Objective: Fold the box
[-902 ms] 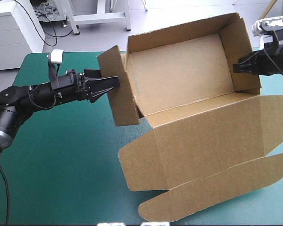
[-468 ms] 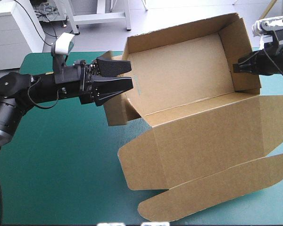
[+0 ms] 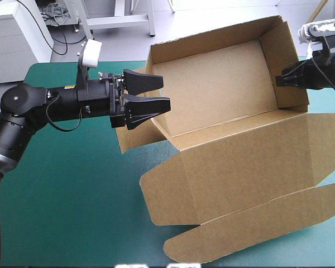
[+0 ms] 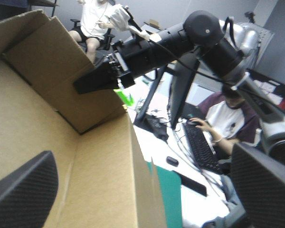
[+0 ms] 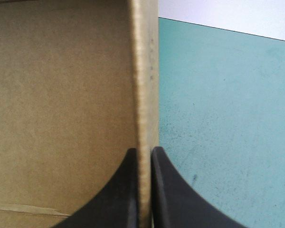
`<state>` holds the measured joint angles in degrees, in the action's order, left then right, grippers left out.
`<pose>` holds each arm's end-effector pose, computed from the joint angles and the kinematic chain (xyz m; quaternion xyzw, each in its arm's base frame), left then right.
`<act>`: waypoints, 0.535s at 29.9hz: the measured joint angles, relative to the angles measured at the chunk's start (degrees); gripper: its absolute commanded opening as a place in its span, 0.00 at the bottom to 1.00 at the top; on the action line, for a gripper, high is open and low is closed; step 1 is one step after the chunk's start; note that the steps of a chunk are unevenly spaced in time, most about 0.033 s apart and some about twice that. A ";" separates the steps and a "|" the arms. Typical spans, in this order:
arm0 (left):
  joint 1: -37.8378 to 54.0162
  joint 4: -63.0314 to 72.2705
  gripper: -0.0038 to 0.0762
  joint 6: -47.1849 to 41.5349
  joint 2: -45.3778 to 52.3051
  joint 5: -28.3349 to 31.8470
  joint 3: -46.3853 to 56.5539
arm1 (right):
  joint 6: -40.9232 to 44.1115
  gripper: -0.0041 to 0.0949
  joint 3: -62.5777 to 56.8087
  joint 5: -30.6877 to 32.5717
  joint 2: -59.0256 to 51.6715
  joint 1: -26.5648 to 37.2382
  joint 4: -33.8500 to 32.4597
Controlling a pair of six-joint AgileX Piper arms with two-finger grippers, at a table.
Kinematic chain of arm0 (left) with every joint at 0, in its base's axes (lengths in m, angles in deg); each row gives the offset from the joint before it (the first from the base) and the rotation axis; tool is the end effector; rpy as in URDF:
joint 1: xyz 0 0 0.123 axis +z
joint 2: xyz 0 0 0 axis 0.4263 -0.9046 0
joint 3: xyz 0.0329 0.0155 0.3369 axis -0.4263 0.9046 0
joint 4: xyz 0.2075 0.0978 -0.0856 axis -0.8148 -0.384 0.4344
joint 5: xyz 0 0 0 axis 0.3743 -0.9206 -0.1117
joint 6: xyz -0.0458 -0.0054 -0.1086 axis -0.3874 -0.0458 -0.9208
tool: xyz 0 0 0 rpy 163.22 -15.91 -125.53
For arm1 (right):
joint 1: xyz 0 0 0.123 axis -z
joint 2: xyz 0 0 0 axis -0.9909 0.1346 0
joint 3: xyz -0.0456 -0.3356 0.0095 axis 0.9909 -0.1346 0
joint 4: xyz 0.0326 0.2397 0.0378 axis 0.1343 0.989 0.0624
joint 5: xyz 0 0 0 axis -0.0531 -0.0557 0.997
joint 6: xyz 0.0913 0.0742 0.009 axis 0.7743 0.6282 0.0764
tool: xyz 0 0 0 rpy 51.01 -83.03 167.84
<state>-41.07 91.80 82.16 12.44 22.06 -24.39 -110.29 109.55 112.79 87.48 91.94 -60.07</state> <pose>0.2119 -0.1700 0.5290 0.3270 0.6262 -0.5567 0.4371 0.2885 0.0024 0.5168 -0.1400 0.8836 0.1075 0.4338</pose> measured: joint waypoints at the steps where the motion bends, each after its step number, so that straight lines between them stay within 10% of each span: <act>1: 0.00 -2.14 0.88 -0.71 -0.05 0.70 -1.09 | 0.00 0.02 0.00 0.00 0.00 0.00 0.00; 16: 0.00 -53.48 0.30 -28.23 0.27 2.11 -27.60 | 0.00 0.02 0.00 0.00 0.00 0.00 -0.88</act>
<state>-41.07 38.31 53.93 12.70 24.17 -51.99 -110.29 109.55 112.79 87.48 91.94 -60.95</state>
